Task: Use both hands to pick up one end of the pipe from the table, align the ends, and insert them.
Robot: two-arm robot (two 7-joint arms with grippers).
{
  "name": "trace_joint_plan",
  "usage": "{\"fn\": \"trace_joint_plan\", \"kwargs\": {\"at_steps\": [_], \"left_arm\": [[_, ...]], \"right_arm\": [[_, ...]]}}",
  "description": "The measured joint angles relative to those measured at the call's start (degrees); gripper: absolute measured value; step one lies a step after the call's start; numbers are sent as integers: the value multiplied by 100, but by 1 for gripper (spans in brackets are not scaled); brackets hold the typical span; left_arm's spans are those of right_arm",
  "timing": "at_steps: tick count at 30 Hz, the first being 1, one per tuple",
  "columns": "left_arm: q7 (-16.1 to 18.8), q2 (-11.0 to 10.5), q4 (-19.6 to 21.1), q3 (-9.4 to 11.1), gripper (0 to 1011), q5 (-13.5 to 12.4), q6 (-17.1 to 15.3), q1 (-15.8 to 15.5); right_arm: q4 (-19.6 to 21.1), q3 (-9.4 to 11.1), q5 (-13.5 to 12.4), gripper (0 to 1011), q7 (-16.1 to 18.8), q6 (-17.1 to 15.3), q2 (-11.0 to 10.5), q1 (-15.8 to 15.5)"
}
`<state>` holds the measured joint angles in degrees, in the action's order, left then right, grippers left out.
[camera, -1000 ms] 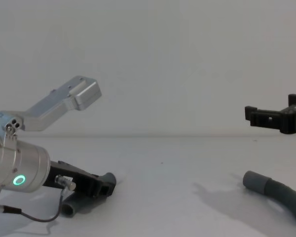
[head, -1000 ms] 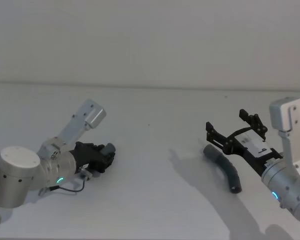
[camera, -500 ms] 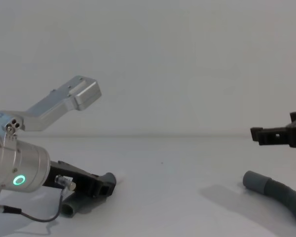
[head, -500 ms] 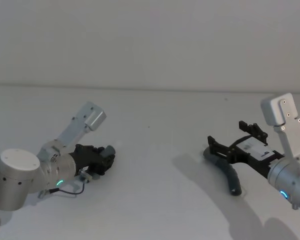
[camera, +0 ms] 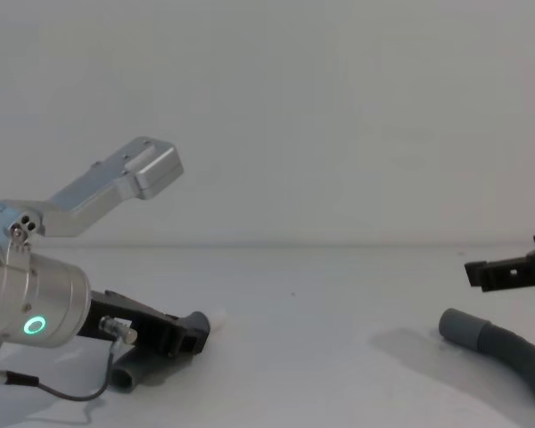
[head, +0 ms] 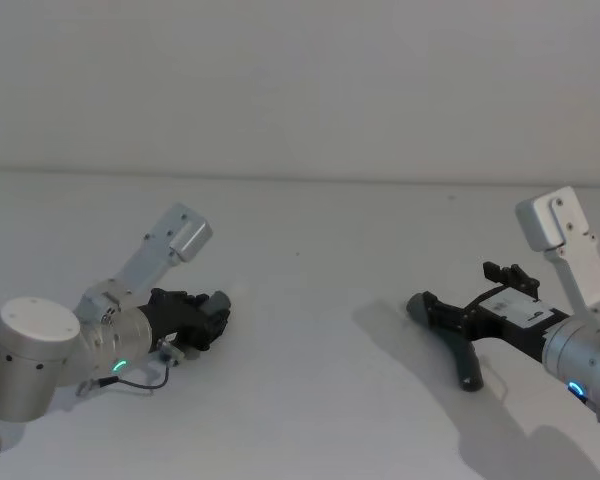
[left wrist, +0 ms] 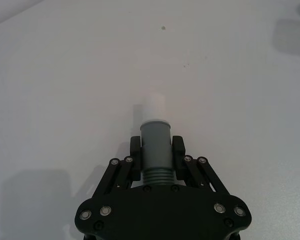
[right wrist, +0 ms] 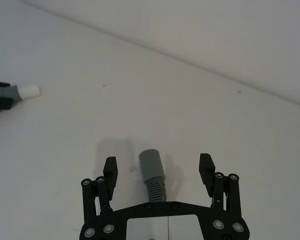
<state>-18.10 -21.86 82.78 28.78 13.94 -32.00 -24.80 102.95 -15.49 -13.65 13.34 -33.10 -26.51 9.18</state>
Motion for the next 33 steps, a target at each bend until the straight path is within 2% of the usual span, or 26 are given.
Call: {"fn": "trace_joint_plan", "kwargs": {"at_steps": [14,33], "left_arm": [[0,0,0,0,352,0,0,0],[0,0,0,0,352,0,0,0]], "right_arm": [[-422,-117,41,1001,183,-318,59,245],[-903,-238,117,1001,392,-445,165,507]]}}
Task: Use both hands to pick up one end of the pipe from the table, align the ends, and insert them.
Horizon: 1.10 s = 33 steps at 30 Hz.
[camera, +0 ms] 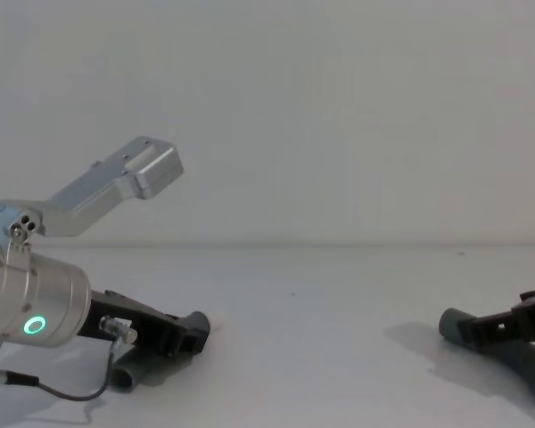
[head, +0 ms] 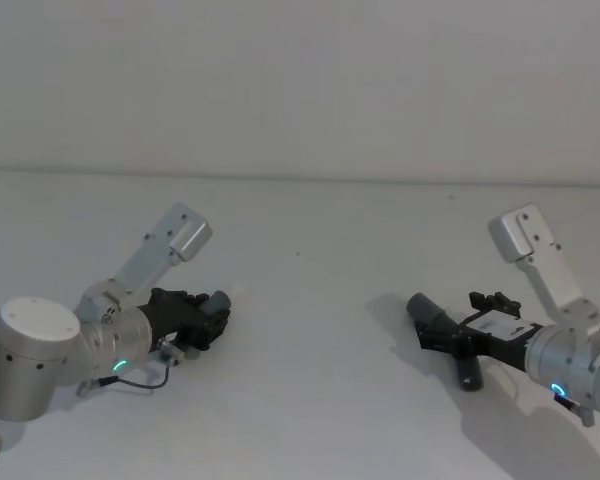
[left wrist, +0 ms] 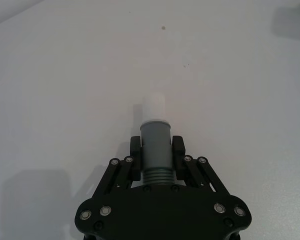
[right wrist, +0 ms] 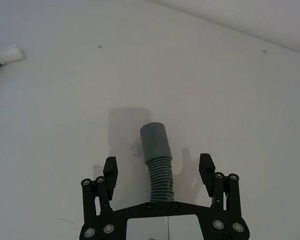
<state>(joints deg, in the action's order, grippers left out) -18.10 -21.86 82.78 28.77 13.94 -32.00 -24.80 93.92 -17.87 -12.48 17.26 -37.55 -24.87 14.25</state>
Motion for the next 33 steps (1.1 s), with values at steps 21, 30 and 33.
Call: {"fn": "trace_joint_plan", "kwargs": {"at_steps": [21,30,33], "left_arm": [[0,0,0,0,352,0,0,0],[0,0,0,0,352,0,0,0],[0,0,0,0,352,0,0,0]], "right_arm": [[-283,-168,96,1001,329,-145,-5,220],[-293,-239,152,1001,489,-211,-66,266],[-295,-254,169,1001,531,-226,-85,277]]}}
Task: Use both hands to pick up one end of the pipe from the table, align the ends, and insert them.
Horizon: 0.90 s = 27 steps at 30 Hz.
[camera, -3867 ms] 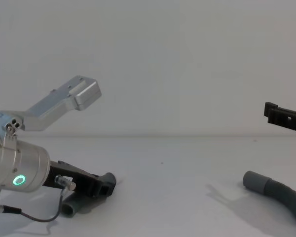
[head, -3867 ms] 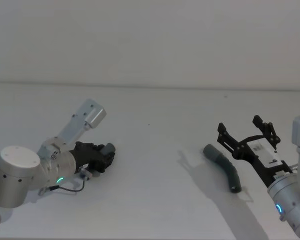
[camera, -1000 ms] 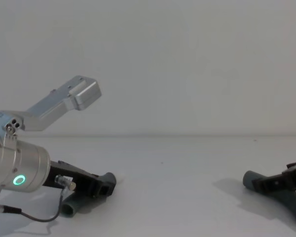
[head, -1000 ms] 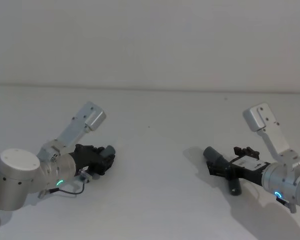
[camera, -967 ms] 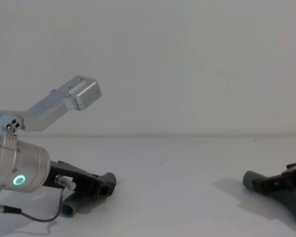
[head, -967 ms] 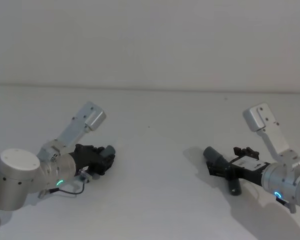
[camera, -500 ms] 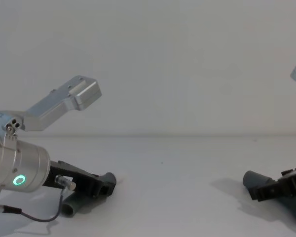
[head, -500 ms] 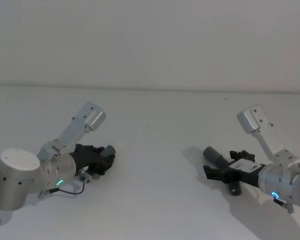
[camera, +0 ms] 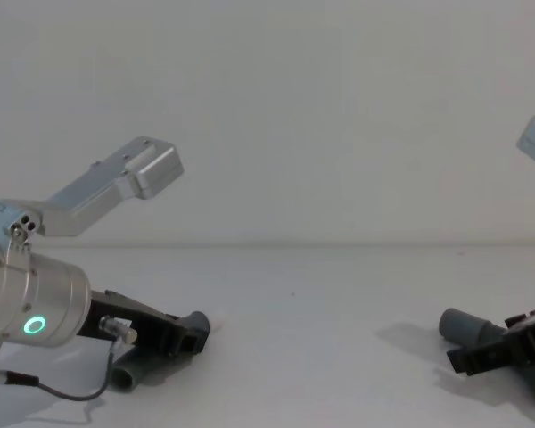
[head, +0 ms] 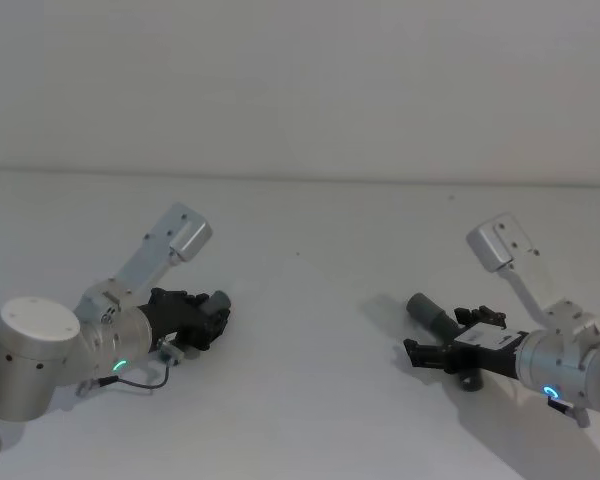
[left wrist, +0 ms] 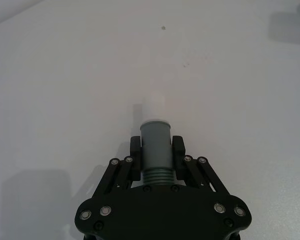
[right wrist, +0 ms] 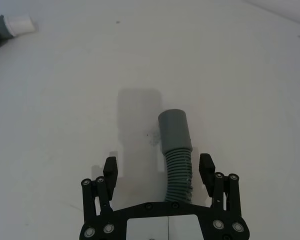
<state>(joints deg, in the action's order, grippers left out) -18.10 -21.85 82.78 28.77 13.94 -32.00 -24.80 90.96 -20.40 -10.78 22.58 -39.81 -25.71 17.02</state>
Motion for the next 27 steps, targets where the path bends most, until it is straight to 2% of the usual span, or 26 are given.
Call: {"fn": "trace_joint_plan", "kwargs": {"at_steps": [15,23,25,26,27], "left_arm": [[0,0,0,0,352,0,0,0],[0,0,0,0,353,0,0,0],[0,0,0,0,352,0,0,0],[0,0,0,0,352,0,0,0],[0,-1,0,0,352,0,0,0]], "right_arm": [[-4,-40,62,1001,122,-56,-50,25],[-4,-48,76,842,146,-69,-61,30],[-4,-50,77,765,150,-70,-62,30],[-4,-50,77,765,150,-70,-62,30],[-4,-51,79,712,154,-71,-62,31]]}}
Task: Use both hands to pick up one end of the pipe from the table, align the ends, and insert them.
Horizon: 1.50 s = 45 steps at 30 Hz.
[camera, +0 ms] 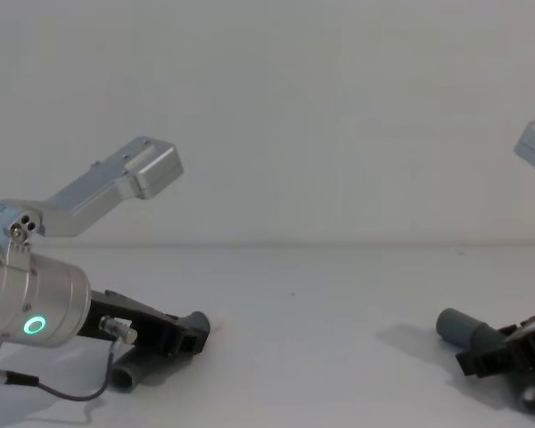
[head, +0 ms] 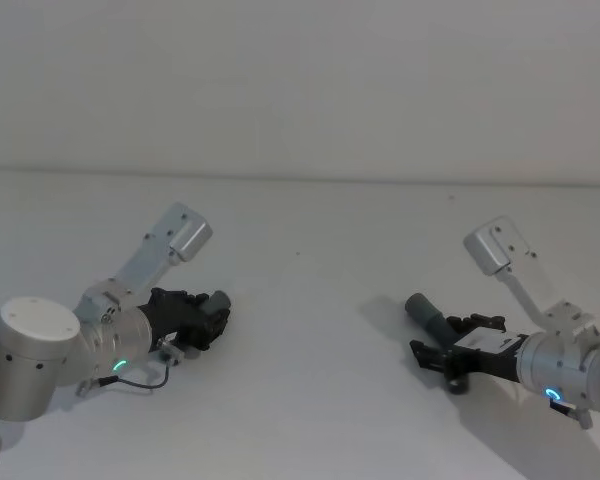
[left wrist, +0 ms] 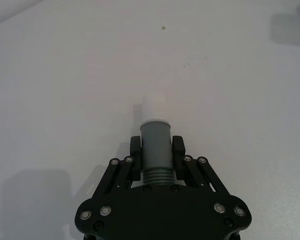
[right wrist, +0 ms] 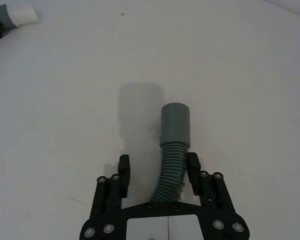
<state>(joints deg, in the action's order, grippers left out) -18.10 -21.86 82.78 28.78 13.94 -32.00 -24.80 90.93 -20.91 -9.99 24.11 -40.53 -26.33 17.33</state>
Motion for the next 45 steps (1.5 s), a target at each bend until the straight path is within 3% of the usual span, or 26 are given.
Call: {"fn": "trace_joint_plan", "kwargs": {"at_steps": [4,6,7,15,34,45], "left_arm": [[0,0,0,0,352,0,0,0],[0,0,0,0,353,0,0,0],[0,0,0,0,352,0,0,0],[0,0,0,0,352,0,0,0],[-12,-3,1,9,353,-27,9,-11],[-104,-80,136,48,352,-198,353,-126]], "right_arm": [[0,-3,3,571,8,-2,-3,2],[0,-4,4,547,10,-3,-4,3],[0,-4,4,466,10,-3,-4,3],[0,-5,8,264,16,-7,-8,4],[15,4,9,264,22,16,-1,-4],[180,84,-36,264,17,520,43,-104]]}}
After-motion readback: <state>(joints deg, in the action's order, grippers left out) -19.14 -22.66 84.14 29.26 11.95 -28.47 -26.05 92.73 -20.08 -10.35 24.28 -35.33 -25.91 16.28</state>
